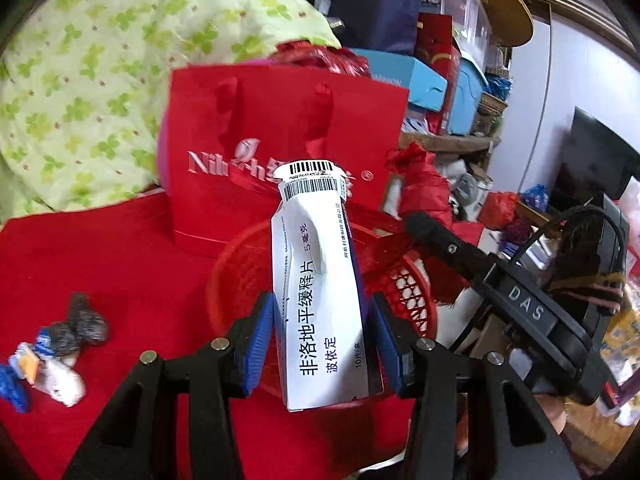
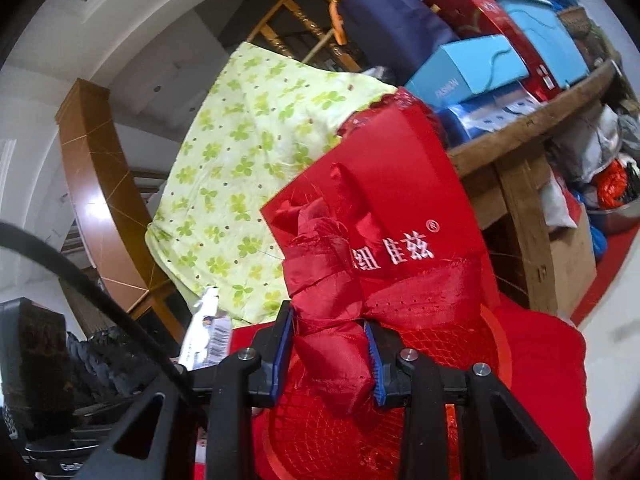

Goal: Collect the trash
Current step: 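Carry the box and ribbon to the red mesh basket and open both tools, then move both open tools back over the remaining trash pile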

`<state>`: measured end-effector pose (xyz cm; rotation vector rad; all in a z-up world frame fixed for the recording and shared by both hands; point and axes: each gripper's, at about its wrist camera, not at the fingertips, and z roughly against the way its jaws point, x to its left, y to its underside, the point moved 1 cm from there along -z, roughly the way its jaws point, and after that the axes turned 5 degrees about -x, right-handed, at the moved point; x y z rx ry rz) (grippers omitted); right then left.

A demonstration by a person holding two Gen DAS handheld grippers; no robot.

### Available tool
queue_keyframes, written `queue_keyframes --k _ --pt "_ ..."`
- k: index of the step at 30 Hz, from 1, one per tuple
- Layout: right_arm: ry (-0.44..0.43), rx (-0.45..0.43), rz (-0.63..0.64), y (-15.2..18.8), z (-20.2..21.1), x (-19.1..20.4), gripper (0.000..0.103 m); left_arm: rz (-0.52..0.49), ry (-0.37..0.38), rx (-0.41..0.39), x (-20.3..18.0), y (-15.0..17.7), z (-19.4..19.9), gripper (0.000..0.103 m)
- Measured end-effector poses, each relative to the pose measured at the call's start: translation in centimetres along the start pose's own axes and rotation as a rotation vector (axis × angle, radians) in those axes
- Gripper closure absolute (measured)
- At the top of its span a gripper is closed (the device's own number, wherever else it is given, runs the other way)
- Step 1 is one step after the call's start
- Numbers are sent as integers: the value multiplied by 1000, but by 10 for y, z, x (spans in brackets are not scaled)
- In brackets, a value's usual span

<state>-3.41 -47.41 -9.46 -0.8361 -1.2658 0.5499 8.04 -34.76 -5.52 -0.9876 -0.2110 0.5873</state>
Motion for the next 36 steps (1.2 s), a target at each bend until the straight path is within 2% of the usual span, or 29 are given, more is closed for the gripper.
queue_keyframes --k 4,7,9,10,16,20,26,28,31,36 --pt "27 16 -38 -2 -6 -13 67 0 25 24 0 -5 -16 52" --pt "47 48 -67 -1 -13 -20 67 24 36 50 5 -5 -23 47" --pt "59 73 -96 1 -18 -25 44 51 40 53 12 -2 -22 42" --pt "56 76 -119 1 -19 -27 28 62 36 52 16 1 -20 42" --pt "18 48 -125 1 -18 -18 27 104 -1 29 44 16 5 42" --pt "-27 18 -34 6 -18 15 27 111 -72 13 72 38 33 42" --pt "-129 -63 148 24 -14 81 28 98 -270 7 131 83 84 42" --pt "-172 -68 187 34 -16 102 27 107 -362 14 158 103 105 42" --pt "-210 -49 215 49 -25 126 28 144 -461 23 194 125 129 42" --pt "-280 66 264 86 -52 169 28 278 -578 13 255 158 164 42"
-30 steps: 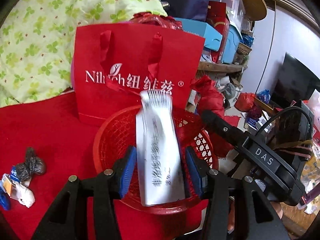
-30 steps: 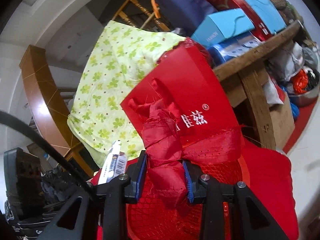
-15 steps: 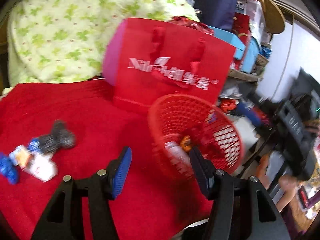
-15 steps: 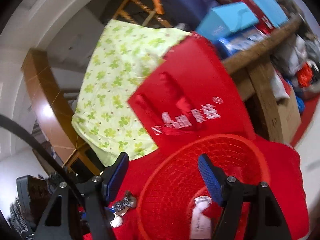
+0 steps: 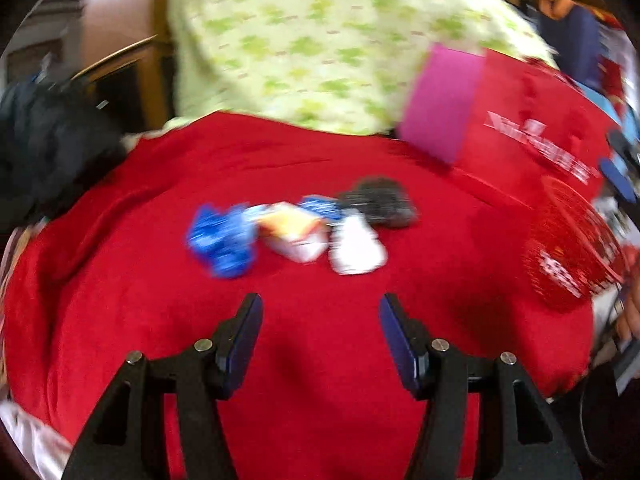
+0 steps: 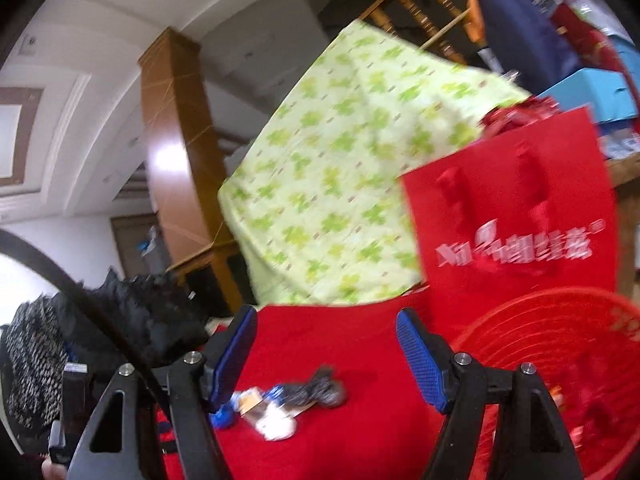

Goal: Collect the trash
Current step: 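Move both open tools back over the remaining trash pile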

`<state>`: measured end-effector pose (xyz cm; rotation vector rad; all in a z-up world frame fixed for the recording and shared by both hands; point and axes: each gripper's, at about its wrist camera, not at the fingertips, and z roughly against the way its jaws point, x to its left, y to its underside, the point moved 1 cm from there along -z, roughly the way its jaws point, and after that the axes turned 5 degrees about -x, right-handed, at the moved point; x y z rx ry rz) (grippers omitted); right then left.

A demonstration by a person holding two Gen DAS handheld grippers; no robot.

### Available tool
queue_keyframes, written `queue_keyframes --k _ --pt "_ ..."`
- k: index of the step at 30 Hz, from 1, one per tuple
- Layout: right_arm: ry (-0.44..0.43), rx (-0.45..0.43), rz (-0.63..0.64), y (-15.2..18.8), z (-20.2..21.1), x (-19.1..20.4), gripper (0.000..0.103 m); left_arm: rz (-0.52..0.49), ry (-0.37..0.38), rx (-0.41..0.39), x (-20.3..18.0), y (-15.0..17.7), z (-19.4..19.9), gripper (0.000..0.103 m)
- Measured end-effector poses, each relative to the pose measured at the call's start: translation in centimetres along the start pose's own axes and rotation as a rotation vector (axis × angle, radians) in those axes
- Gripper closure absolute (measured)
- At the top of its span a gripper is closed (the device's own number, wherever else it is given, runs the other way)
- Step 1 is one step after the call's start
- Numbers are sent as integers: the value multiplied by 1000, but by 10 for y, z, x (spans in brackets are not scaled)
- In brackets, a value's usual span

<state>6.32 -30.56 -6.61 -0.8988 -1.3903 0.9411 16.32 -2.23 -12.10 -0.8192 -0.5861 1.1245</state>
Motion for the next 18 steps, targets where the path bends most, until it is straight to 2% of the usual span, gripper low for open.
queue_keyframes --k 4,7,11,18 --pt "-47 128 47 28 -36 32 27 75 -56 -11 37 3 -9 42" --pt "-57 240 112 56 -65 55 27 111 -72 -5 52 2 -19 42" --pt "-85 346 187 90 -98 79 27 159 -102 -4 70 -3 -42 42" --pt "-99 500 171 136 -152 86 27 289 -127 37 90 -19 -94 42"
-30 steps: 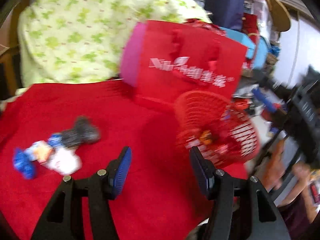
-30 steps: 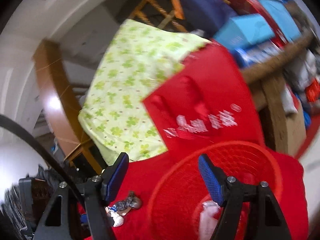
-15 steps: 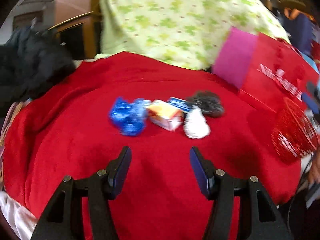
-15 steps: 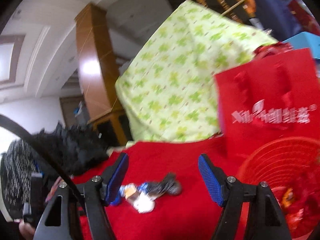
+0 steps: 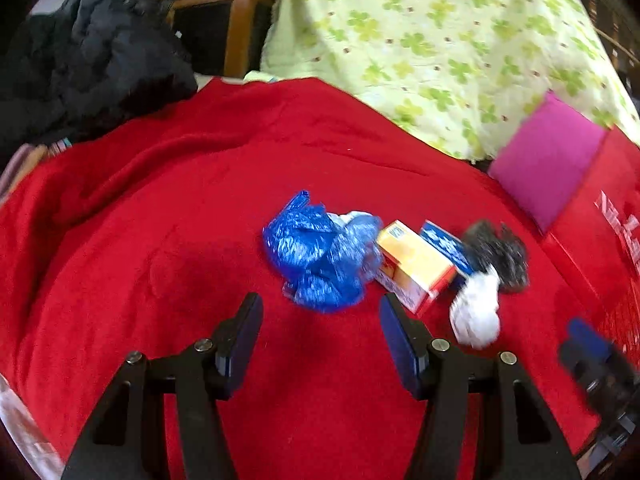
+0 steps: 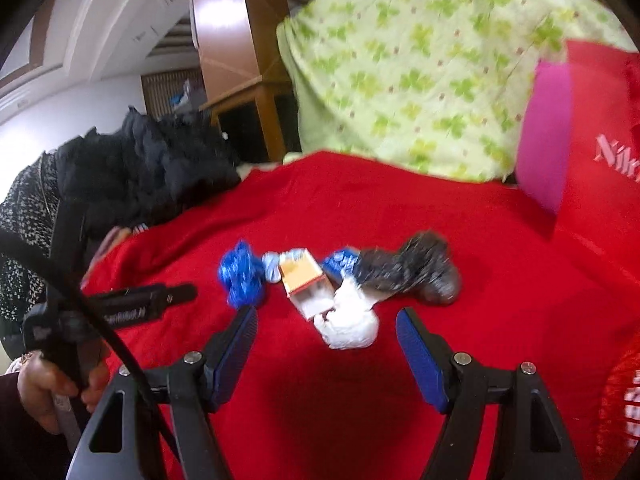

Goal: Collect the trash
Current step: 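Move both open tools back over the remaining trash pile, then grasp the blue plastic bag with the left tool while the right tool grasps the white plastic bag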

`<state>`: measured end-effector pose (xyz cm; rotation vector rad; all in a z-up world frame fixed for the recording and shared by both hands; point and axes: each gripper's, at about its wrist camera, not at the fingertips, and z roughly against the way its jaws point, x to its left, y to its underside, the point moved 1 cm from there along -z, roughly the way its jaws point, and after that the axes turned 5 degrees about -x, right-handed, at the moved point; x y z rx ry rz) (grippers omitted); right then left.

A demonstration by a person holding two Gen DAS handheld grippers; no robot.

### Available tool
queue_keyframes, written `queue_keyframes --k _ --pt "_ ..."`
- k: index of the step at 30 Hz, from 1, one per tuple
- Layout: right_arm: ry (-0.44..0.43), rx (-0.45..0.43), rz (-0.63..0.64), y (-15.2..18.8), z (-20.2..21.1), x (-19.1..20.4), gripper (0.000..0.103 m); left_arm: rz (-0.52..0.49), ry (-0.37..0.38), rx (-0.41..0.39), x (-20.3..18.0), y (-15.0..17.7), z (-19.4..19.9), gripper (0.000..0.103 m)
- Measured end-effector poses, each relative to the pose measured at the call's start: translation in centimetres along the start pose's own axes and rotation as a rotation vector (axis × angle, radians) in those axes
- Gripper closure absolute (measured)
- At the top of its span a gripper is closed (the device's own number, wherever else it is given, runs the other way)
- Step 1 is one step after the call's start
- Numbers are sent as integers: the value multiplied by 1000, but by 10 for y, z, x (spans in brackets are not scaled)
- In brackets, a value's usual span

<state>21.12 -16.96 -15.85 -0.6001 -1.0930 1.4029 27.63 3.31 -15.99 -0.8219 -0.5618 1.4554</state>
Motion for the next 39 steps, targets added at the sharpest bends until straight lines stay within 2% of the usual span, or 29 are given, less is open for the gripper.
queue_keyframes --k 4,9,12,14,16,19,22,24,25,28,33,35,39 --pt "-1 109 -106 5 -43 -24 28 53 -9 12 0 -10 -25 39" --pt "-17 142 -201 0 -74 -39 29 98 10 29 0 -11 -48 38" --pt "-1 163 -177 -1 -90 -34 29 115 33 51 1 -11 -57 38" --pt "4 193 -171 2 -102 -33 39 117 27 56 2 -12 -62 38" --pt "32 222 -162 5 -113 -33 44 127 18 63 4 -13 -67 38" --pt "57 244 -197 10 -116 -41 58 168 32 85 9 -12 -74 38" --pt "43 240 -234 10 -109 -46 61 202 34 107 15 -9 -81 38" --pt "33 236 -235 11 -101 -45 62 209 27 115 19 -7 -81 47" --pt "25 235 -236 11 -96 -45 62 218 37 124 22 -6 -82 59" --pt "3 223 -234 14 -78 -42 63 243 61 126 29 -3 -79 71" --pt "-21 184 -191 12 -46 -32 63 163 51 75 27 -4 -57 88" --pt "-28 168 -179 12 -33 -31 63 132 45 60 27 -3 -47 89" --pt "-17 142 -156 12 -16 -32 63 135 74 61 32 2 -32 90"
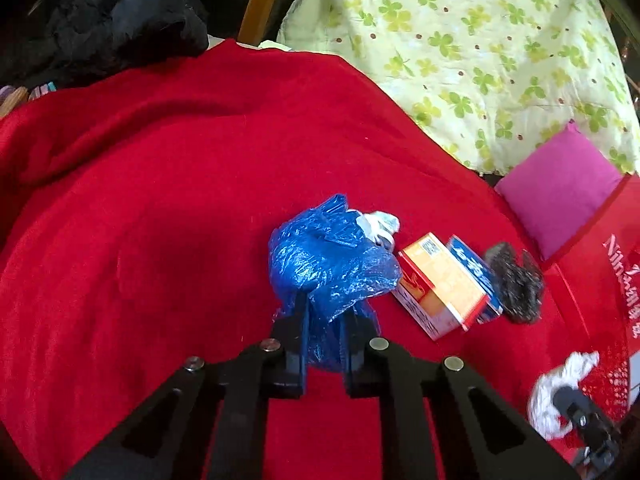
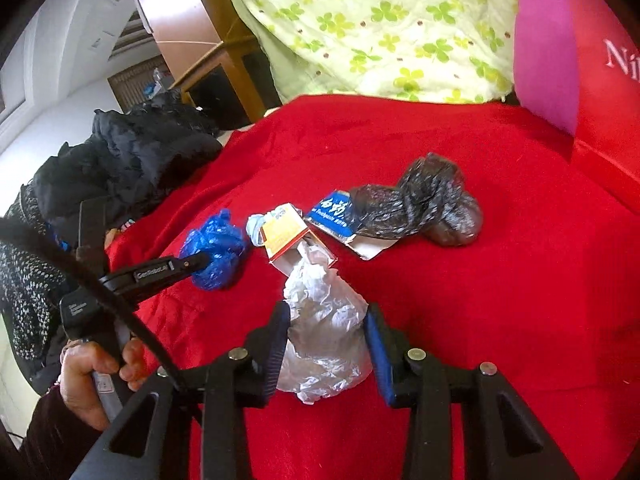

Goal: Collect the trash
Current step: 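Grasp the blue plastic bag with the left tool while the right tool grasps the white plastic bag, then lift both held bags up from the table toward the basket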

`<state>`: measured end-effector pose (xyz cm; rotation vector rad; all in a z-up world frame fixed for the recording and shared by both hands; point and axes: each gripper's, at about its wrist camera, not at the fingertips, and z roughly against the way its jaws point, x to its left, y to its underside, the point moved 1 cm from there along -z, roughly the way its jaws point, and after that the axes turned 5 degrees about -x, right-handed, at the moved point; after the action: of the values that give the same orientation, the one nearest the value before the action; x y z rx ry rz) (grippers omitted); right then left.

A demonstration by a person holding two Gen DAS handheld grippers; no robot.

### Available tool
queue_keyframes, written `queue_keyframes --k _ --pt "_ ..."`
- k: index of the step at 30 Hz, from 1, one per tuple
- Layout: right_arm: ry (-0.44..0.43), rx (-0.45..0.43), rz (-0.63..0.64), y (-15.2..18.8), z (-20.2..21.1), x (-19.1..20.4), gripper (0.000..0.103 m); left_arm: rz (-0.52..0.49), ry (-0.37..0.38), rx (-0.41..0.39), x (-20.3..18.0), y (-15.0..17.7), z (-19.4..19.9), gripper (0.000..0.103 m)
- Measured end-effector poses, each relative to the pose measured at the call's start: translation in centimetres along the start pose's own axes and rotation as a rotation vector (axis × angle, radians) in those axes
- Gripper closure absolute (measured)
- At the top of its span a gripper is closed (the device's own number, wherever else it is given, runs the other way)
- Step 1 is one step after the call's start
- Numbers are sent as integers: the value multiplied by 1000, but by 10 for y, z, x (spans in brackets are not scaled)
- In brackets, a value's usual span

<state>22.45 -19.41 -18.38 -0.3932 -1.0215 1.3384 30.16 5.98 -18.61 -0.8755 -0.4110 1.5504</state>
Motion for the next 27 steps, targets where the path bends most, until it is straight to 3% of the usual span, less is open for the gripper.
queue_keyframes --k 11,15,19,21,23,24,27 --pt "40 -25 12 -6 12 -16 63 -55 50 -69 -18 10 37 90" --pt "44 -2 2 -6 10 -21 63 -73 63 -29 -27 26 37 90" --pt "58 77 -9 1 0 -29 63 -54 49 30 -27 38 29 89" --pt "64 127 -11 6 -6 -33 63 -51 27 33 -25 41 29 77" --pt "67 158 -25 10 -10 -38 62 -50 19 19 -24 39 31 37" --pt "66 170 -33 12 -12 -40 62 -48 4 -2 -24 38 34 29" --pt "49 202 -56 17 -17 -43 50 -55 -11 -30 -23 35 37 24"
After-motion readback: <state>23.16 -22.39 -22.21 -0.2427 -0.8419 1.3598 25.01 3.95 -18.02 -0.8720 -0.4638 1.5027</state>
